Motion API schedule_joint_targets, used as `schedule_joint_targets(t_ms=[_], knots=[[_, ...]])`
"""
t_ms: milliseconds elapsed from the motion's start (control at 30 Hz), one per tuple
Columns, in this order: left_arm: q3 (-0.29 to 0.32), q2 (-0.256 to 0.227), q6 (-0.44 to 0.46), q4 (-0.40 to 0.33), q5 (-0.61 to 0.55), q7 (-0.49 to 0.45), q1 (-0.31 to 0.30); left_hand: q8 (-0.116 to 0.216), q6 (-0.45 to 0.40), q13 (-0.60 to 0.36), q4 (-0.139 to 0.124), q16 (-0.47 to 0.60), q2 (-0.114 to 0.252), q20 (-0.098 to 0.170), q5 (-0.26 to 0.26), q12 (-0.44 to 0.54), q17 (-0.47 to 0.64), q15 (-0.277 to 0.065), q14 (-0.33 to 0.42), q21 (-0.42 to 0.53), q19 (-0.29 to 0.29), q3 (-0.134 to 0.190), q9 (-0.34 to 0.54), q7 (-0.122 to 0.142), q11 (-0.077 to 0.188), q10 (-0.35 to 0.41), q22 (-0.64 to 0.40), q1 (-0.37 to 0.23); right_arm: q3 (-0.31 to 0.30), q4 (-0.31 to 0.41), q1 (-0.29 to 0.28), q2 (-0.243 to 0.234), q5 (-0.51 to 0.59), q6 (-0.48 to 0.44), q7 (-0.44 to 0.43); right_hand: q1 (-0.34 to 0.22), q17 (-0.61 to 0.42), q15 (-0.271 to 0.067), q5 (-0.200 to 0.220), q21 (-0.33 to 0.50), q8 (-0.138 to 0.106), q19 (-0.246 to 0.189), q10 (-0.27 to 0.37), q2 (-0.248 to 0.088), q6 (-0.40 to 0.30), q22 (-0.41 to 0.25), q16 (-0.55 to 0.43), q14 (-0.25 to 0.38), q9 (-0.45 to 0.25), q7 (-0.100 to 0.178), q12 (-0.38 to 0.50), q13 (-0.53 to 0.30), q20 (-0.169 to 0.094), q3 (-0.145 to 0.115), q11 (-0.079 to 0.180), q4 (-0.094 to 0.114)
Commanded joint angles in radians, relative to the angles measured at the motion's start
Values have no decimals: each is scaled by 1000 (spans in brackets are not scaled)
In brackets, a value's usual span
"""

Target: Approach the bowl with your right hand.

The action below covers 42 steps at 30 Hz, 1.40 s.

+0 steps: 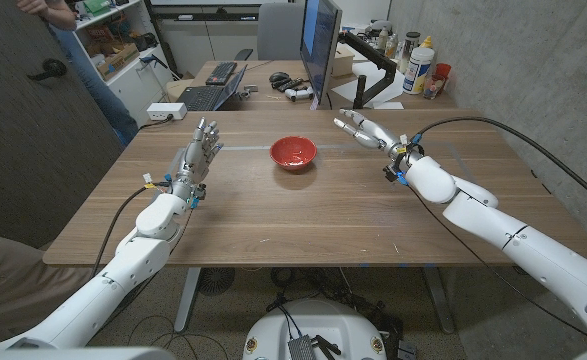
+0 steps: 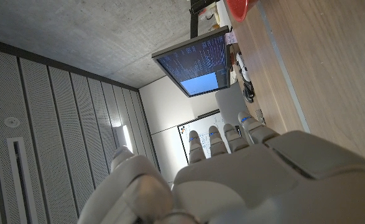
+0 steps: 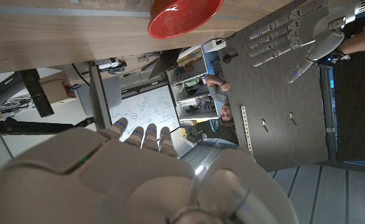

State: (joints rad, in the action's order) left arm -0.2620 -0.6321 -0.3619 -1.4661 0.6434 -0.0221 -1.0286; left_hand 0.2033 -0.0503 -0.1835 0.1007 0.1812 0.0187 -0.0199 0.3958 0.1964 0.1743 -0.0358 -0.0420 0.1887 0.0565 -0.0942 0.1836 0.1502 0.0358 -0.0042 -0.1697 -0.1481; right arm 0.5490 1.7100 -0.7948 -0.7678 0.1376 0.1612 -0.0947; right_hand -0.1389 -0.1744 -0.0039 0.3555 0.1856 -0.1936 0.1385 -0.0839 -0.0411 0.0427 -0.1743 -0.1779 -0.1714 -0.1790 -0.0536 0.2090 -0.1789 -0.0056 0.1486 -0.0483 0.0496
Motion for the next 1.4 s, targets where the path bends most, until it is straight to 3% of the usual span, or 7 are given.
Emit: schedule_joint_targets(t_ms=[33,567,900,1400], knots=[[-5,-10,-7,10,-15,21,26,-3,0,-2,2,5,-2,3,5,3,5,-19,-8,4,0,-3,2,2,4,2,-6,-13,32,10,27,-6,83,-4,51,-4,-3,-5,7,5,-4,9,5,-5,-8,-4,0,-59,-4,-8,4,-4,1,1,-3,-4],[-14,-10,-1,9,-18,30,35,-4,0,-2,3,5,-1,4,5,4,5,-19,-8,4,1,-5,2,1,3,3,-6,-14,62,17,51,-8,172,-12,74,-2,-3,-5,8,6,-4,8,1,-8,-11,-5,0,-63,-4,-9,2,-4,2,1,-4,-3],[-8,-15,-2,-2,-19,16,17,-5,0,-2,3,5,-1,4,5,3,5,-19,-8,4,1,-6,2,1,3,3,-6,-15,78,15,70,-4,204,-10,97,1,-3,-4,8,17,-3,-20,1,-12,-14,-5,-2,-62,-4,-9,2,-4,-5,3,-4,-1],[7,-24,-5,-13,-18,-2,-12,-5,0,-2,3,5,0,4,6,3,5,-18,-8,4,1,-7,2,0,6,1,-6,-16,108,14,100,3,277,-14,122,4,-3,-6,9,12,-2,-10,3,-13,-15,-5,-4,-58,-4,-7,3,-4,9,4,-2,-1]])
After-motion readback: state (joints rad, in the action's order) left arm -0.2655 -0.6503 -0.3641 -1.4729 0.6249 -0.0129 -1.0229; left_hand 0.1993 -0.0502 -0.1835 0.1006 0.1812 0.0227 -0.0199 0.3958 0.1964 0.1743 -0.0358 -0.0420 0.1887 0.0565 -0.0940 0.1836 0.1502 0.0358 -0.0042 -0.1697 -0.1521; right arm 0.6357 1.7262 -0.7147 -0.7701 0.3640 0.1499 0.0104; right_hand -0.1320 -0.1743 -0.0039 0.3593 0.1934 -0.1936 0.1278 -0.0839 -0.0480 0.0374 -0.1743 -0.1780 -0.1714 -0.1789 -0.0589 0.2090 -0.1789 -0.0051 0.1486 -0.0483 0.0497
